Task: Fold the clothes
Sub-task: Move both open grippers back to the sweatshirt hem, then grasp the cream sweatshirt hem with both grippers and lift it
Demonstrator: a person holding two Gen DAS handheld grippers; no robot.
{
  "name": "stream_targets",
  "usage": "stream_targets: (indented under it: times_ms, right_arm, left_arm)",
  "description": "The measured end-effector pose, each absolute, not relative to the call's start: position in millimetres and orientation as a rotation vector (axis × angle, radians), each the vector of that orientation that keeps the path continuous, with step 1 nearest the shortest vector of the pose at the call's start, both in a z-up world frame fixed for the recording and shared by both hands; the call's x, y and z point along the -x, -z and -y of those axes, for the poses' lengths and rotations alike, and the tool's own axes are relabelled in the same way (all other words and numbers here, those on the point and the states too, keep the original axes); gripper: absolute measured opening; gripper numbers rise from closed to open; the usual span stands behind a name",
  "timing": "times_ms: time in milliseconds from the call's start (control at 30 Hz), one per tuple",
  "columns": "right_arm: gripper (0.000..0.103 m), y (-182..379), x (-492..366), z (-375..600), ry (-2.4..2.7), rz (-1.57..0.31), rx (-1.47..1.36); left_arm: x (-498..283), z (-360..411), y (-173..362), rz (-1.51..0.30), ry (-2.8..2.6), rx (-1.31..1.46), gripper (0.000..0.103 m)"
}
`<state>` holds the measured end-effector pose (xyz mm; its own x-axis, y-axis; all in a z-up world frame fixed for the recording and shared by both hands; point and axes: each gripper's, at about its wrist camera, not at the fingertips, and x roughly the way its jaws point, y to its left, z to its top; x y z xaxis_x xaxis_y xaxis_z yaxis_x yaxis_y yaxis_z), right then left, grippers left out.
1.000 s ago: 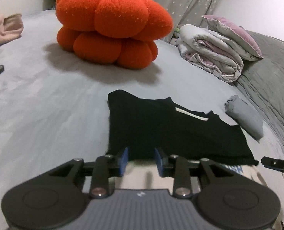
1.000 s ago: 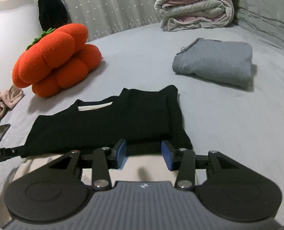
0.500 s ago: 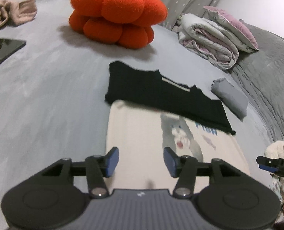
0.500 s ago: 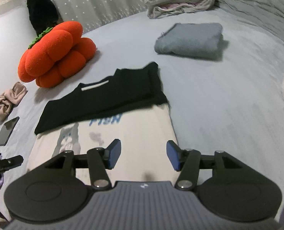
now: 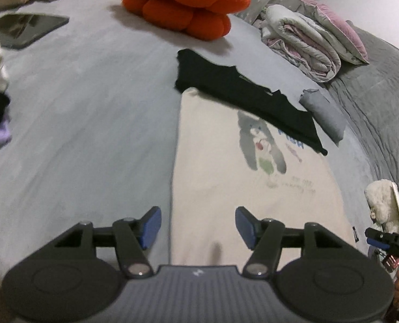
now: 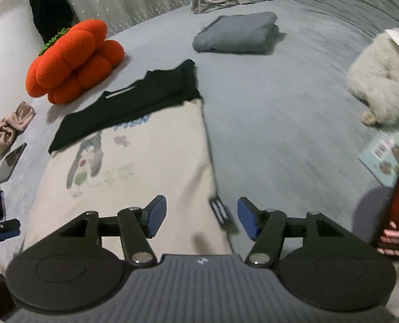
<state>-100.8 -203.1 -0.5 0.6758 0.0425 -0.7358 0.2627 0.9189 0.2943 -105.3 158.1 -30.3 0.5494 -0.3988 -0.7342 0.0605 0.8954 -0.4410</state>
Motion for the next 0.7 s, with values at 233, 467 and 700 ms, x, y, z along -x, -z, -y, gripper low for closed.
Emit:
stream_targets:
  times_ms: [233, 467, 700]
  right_arm:
    - [0.063, 15, 112, 198, 0.136, -0.898, -0.367]
    - [0.061, 31, 117, 196, 0.135, -0.930, -0.385]
    - [0.053, 37, 121, 190, 0.135, -0.929, -0.355]
  left_arm:
    - [118, -167, 50, -1.030, 0.336, 0.484, 0.061]
    - [126, -171, 57, -1.047, 0.384, 0.533, 0.060]
    - [137, -175, 66, -1.016, 0.410, 0.581, 0.052]
